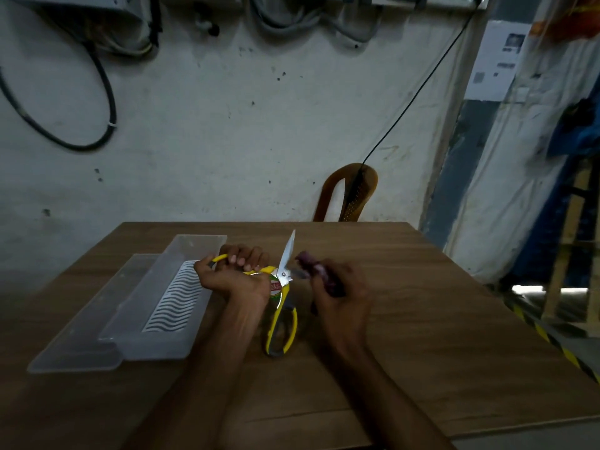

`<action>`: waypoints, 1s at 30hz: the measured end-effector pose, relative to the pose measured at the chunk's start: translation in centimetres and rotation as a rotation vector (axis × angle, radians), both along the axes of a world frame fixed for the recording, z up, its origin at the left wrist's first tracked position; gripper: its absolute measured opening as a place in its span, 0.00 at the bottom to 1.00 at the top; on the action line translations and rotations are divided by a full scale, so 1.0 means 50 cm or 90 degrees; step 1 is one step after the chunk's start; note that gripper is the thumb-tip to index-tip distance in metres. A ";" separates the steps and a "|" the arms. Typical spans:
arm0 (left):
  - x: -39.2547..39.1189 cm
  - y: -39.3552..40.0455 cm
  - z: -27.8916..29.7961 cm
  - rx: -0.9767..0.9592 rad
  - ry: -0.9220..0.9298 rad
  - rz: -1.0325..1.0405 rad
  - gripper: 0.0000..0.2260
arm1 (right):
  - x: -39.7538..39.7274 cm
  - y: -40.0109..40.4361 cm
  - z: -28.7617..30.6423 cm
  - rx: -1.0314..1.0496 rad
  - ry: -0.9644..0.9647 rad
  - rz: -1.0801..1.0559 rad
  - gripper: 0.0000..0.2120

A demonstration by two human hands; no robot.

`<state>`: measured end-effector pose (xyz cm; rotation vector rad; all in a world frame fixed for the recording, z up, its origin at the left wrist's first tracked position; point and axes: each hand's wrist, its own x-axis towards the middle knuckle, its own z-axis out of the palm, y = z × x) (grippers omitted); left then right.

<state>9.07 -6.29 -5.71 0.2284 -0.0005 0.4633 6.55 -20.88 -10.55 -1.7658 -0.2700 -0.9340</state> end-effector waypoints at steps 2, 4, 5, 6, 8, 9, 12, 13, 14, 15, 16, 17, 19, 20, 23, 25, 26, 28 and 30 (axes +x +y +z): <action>-0.003 0.000 0.002 0.001 -0.008 -0.006 0.13 | 0.002 0.021 -0.005 -0.098 -0.021 0.031 0.11; -0.004 0.000 0.003 0.006 -0.003 -0.005 0.13 | 0.014 0.020 -0.007 -0.109 0.002 0.007 0.12; -0.003 0.000 0.003 0.011 -0.001 -0.004 0.13 | 0.022 0.011 -0.008 -0.085 0.029 -0.022 0.12; -0.002 0.000 0.003 0.016 0.000 -0.004 0.13 | 0.031 -0.002 -0.008 -0.047 0.074 -0.055 0.13; -0.002 0.001 0.002 0.014 0.000 -0.011 0.13 | 0.045 -0.033 -0.005 0.042 0.172 -0.118 0.14; -0.001 0.001 0.000 0.009 -0.002 -0.019 0.13 | 0.049 -0.046 -0.002 0.068 0.187 -0.140 0.14; 0.002 -0.003 0.000 0.009 -0.001 -0.026 0.13 | 0.033 -0.043 0.004 0.023 0.071 -0.132 0.13; 0.004 -0.004 0.000 0.007 -0.002 -0.022 0.14 | 0.022 -0.028 0.006 -0.015 0.007 -0.095 0.12; 0.004 -0.006 0.000 0.007 -0.006 -0.021 0.14 | 0.008 -0.010 0.008 -0.053 -0.040 -0.047 0.12; 0.003 -0.006 0.000 0.010 -0.013 -0.023 0.14 | -0.002 0.008 0.008 -0.095 -0.065 0.001 0.12; 0.001 -0.006 0.001 0.014 -0.021 -0.027 0.14 | -0.007 0.024 0.007 -0.141 -0.078 0.034 0.12; -0.001 -0.003 0.001 0.016 -0.028 -0.031 0.14 | -0.006 0.034 0.006 -0.183 -0.086 0.047 0.13; -0.002 0.002 -0.001 0.020 -0.036 -0.037 0.14 | 0.008 0.038 0.003 -0.219 -0.086 0.032 0.12; 0.000 0.003 -0.001 0.022 -0.038 -0.040 0.13 | 0.015 0.034 0.001 -0.214 -0.076 0.014 0.12; 0.005 -0.003 -0.005 0.027 -0.030 -0.047 0.14 | 0.033 0.021 -0.002 -0.181 -0.043 -0.052 0.10; 0.006 -0.007 -0.007 0.023 -0.029 -0.050 0.14 | 0.036 0.014 -0.001 -0.168 -0.029 -0.087 0.11; 0.005 -0.006 -0.007 0.020 -0.030 -0.050 0.14 | 0.035 0.011 0.000 -0.162 -0.033 -0.089 0.11; 0.006 -0.002 -0.007 0.015 -0.036 -0.049 0.13 | 0.028 0.011 0.001 -0.152 -0.065 -0.067 0.12; 0.006 0.001 -0.005 0.012 -0.041 -0.045 0.13 | 0.016 0.021 0.003 -0.167 -0.087 -0.029 0.12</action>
